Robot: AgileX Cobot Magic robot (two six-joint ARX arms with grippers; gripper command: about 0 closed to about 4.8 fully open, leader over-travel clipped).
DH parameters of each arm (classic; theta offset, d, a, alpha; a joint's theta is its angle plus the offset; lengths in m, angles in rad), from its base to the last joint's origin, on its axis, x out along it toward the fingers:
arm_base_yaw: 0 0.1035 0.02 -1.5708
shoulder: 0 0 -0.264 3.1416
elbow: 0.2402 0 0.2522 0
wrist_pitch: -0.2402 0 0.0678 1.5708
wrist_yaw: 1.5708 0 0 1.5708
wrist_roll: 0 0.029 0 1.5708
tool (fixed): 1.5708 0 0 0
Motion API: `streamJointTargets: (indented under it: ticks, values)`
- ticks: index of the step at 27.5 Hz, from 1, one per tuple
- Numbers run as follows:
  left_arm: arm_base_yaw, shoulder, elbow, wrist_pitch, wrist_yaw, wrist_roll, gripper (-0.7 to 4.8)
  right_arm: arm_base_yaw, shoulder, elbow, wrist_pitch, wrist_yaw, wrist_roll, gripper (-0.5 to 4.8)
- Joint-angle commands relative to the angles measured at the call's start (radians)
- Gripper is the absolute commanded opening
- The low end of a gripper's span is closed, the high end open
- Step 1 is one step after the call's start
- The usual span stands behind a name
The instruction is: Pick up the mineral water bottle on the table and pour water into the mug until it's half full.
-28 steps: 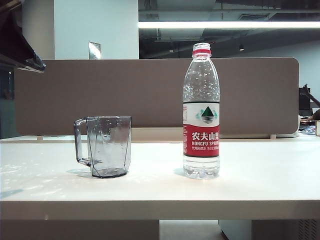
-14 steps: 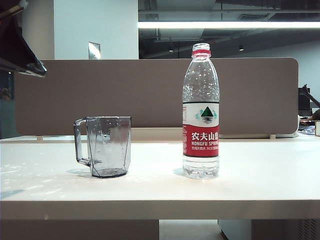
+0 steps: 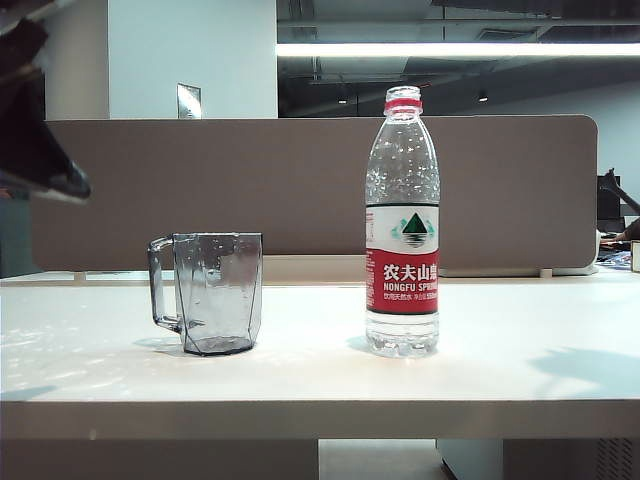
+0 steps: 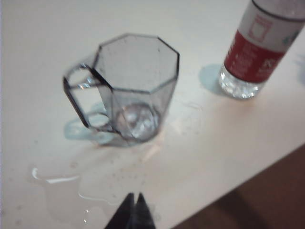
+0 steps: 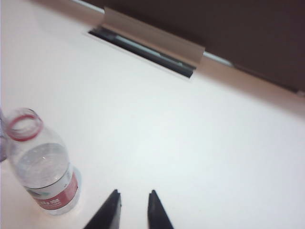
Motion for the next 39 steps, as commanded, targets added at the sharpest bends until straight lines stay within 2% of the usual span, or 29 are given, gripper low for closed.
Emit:
streamJointTargets:
  ticks: [1, 3, 8, 11, 15, 20, 25, 27, 28, 33, 35, 37, 39]
  values:
    - [-0.012, 0.011, -0.001, -0.003, 0.005, 0.001, -0.01, 0.005, -0.003, -0.137, 0.254, -0.002, 0.079, 0.95]
    - [-0.014, 0.016, -0.001, -0.003, 0.005, 0.001, -0.02, 0.007, -0.022, -0.287, 0.504, -0.002, 0.164, 0.96]
    - [-0.014, 0.016, -0.001, -0.003, 0.005, 0.001, -0.01, 0.014, -0.02, -0.533, 0.905, -0.006, 0.397, 0.95]
    - [-0.014, 0.016, -0.001, -0.003, 0.005, 0.001, -0.01, 0.014, 0.011, -0.655, 1.025, -0.006, 0.462, 0.95]
    - [-0.014, 0.016, -0.001, -0.003, 0.005, 0.001, -0.01, 0.023, 0.06, -0.772, 1.08, 0.012, 0.503, 0.95]
    - [-0.014, 0.016, -0.001, -0.003, 0.005, 0.001, -0.01, 0.027, 0.068, -0.963, 1.321, 0.06, 0.575, 0.95]
    - [-0.014, 0.016, -0.001, -0.003, 0.005, 0.001, -0.01, 0.088, 0.069, -1.036, 1.369, 0.14, 0.544, 0.95]
    - [-0.014, 0.016, -0.001, -0.003, 0.004, 0.001, -0.01, 0.148, 0.072, -1.043, 1.373, 0.201, 0.518, 0.95]
    - [-0.014, 0.016, -0.001, -0.003, 0.005, 0.001, -0.01, 0.208, 0.076, -1.044, 1.387, 0.249, 0.505, 0.95]
    - [-0.014, 0.016, 0.0, -0.003, 0.005, 0.001, -0.01, 0.372, 0.131, -1.042, 1.471, 0.334, 0.473, 0.96]
    - [-0.014, 0.016, 0.0, -0.003, 0.004, 0.001, -0.01, 0.43, 0.173, -1.042, 1.503, 0.378, 0.425, 0.97]
    - [-0.014, 0.016, 0.0, -0.003, 0.004, 0.001, -0.01, 0.469, 0.218, -1.042, 1.545, 0.418, 0.379, 1.19]
    - [-0.014, 0.016, 0.0, -0.003, 0.005, 0.001, -0.01, 0.487, 0.284, -1.042, 1.626, 0.413, 0.349, 1.81]
